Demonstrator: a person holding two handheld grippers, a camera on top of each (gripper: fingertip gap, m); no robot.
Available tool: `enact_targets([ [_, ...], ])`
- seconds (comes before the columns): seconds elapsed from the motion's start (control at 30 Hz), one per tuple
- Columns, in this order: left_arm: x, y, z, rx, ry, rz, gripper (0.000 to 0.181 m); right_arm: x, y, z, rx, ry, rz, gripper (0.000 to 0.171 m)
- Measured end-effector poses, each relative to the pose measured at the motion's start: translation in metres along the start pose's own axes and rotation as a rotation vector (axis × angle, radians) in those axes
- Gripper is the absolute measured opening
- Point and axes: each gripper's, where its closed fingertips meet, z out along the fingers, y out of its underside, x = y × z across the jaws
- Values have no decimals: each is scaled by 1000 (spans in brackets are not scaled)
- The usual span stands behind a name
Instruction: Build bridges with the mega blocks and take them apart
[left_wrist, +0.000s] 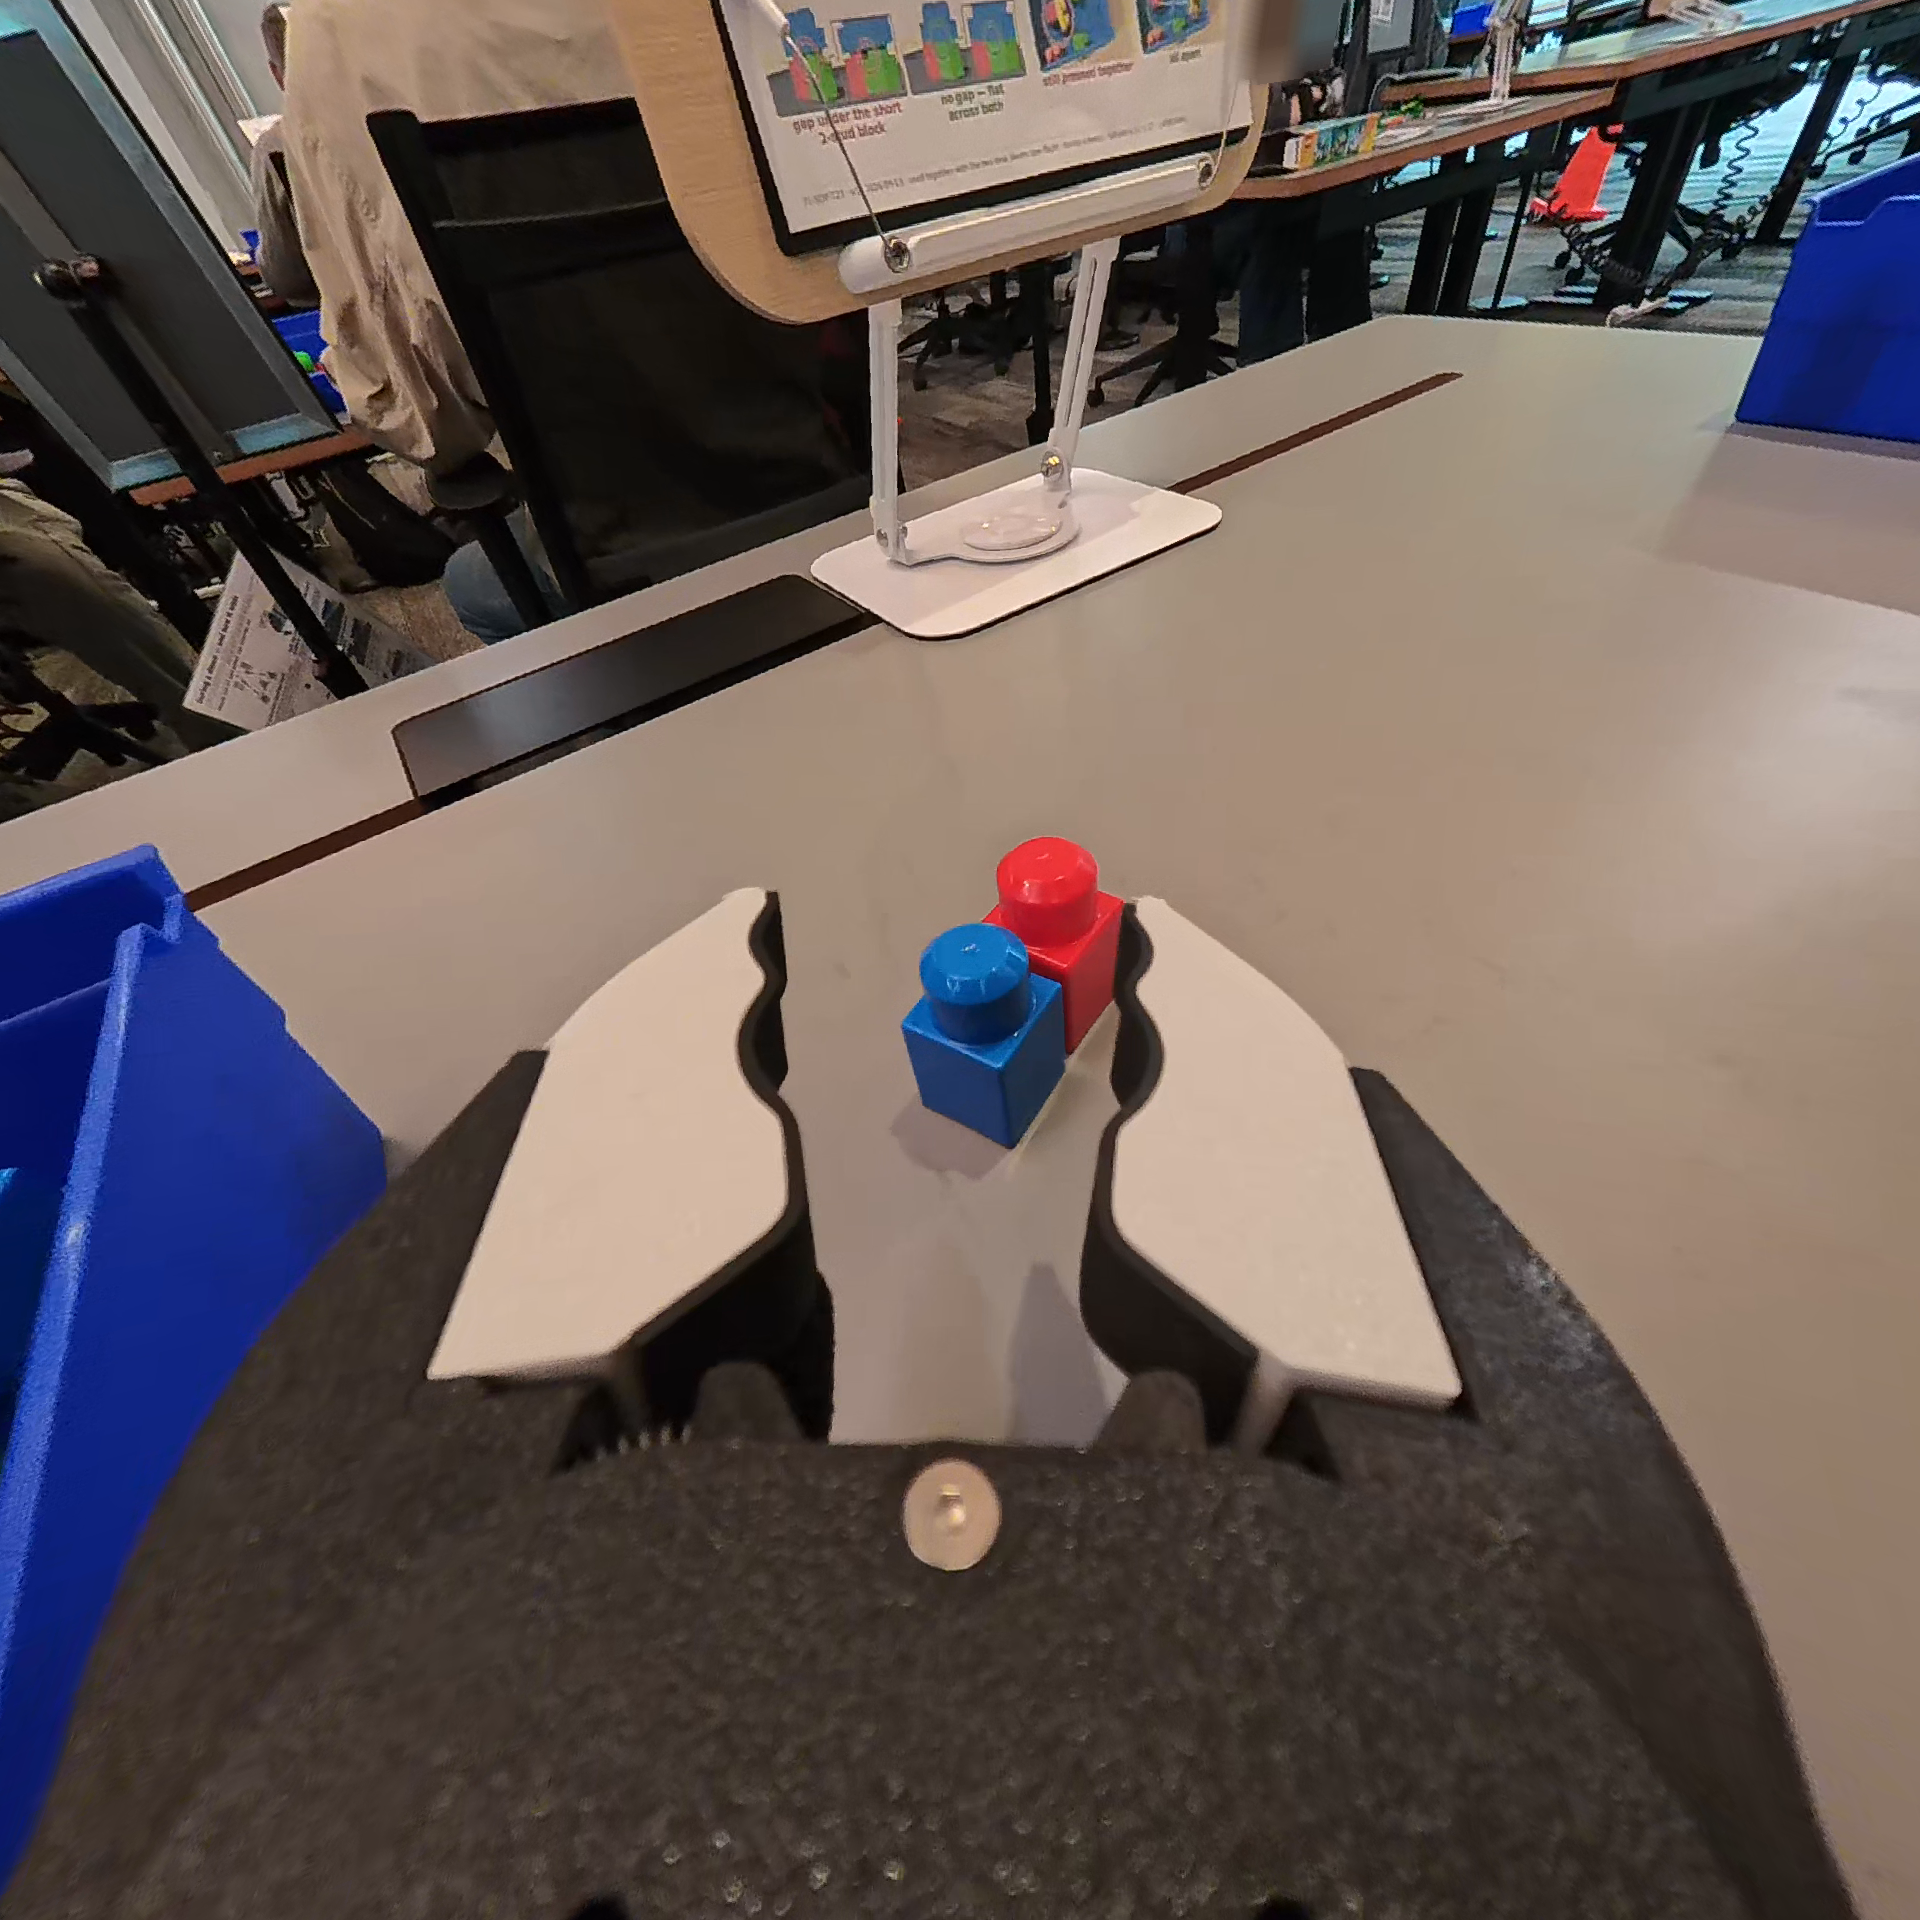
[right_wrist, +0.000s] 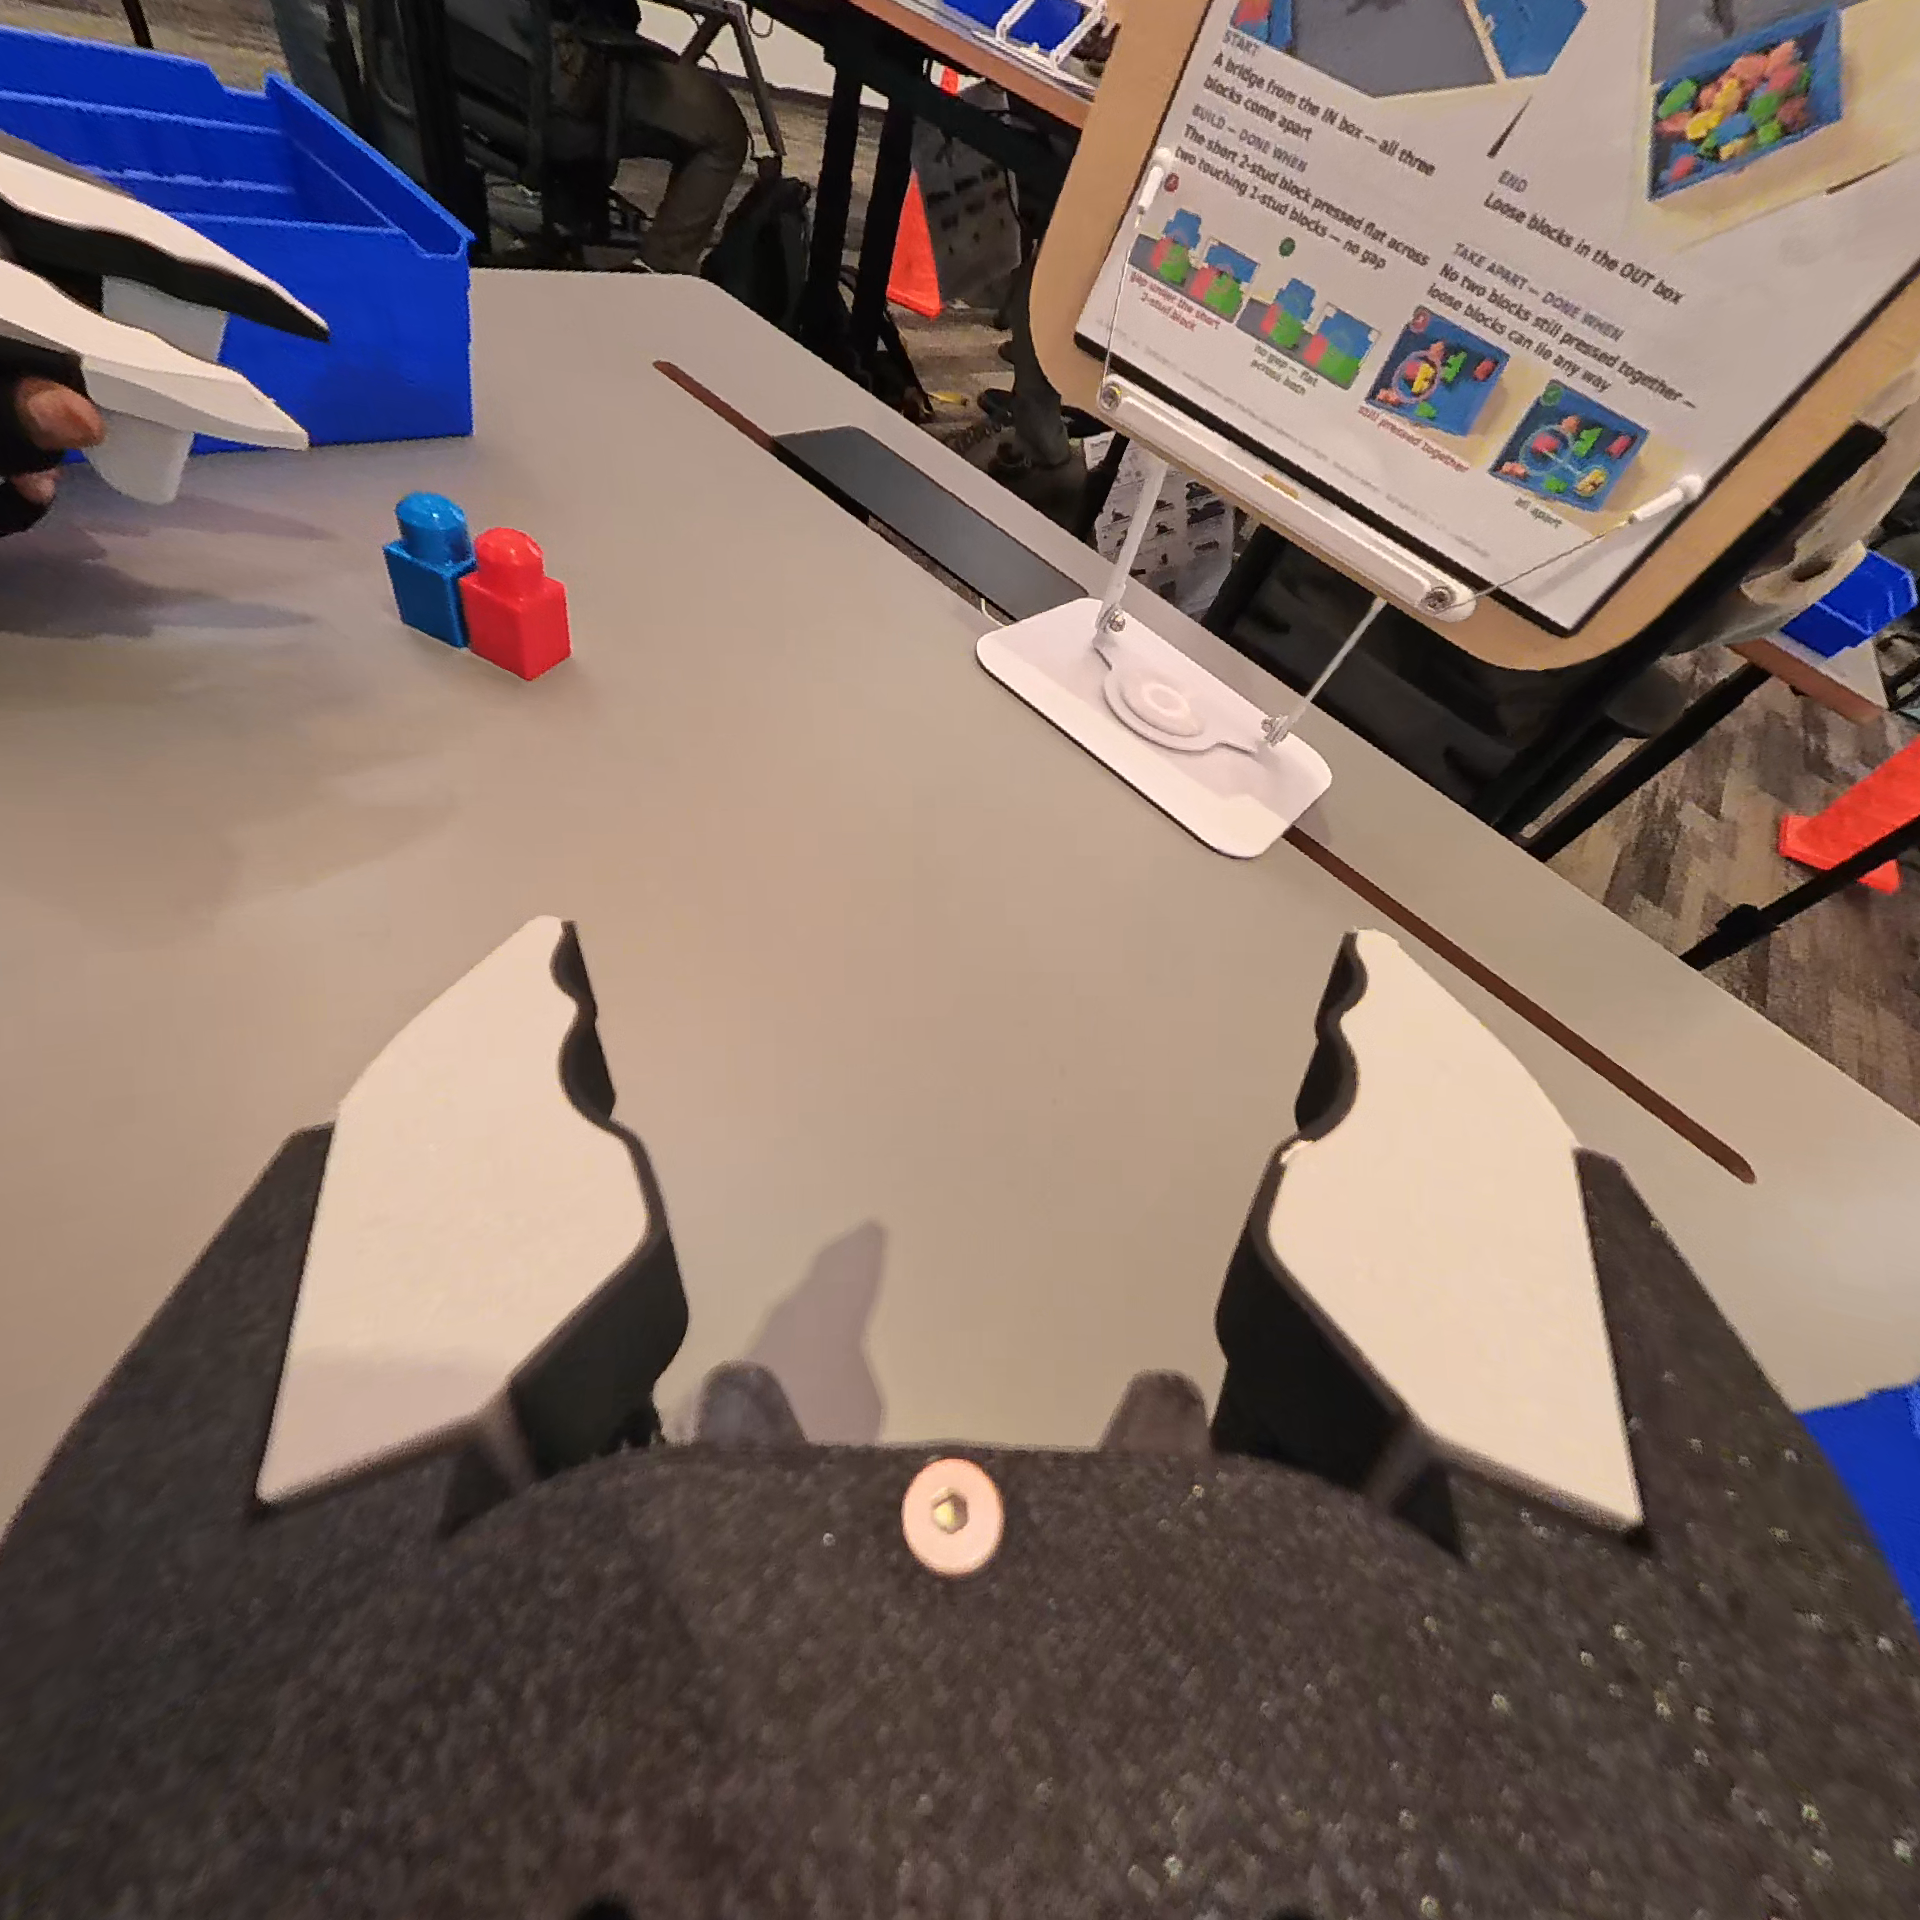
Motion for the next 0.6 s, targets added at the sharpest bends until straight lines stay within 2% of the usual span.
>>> enact_targets([
  [0.13,5,-8,0,33,6,6,59,1,-2,-1,8,2,2,129],
  [0.37,3,-74,-39,37,-45,69,61,10,0,-9,8,17,16,129],
  [0.47,-27,-84,-67,-59,-109,59,62,14,0,-13,11,28,17,129],
  [0.6,-82,-70,-108,-235,-194,14,64,17,2,-15,21,33,31,128],
])
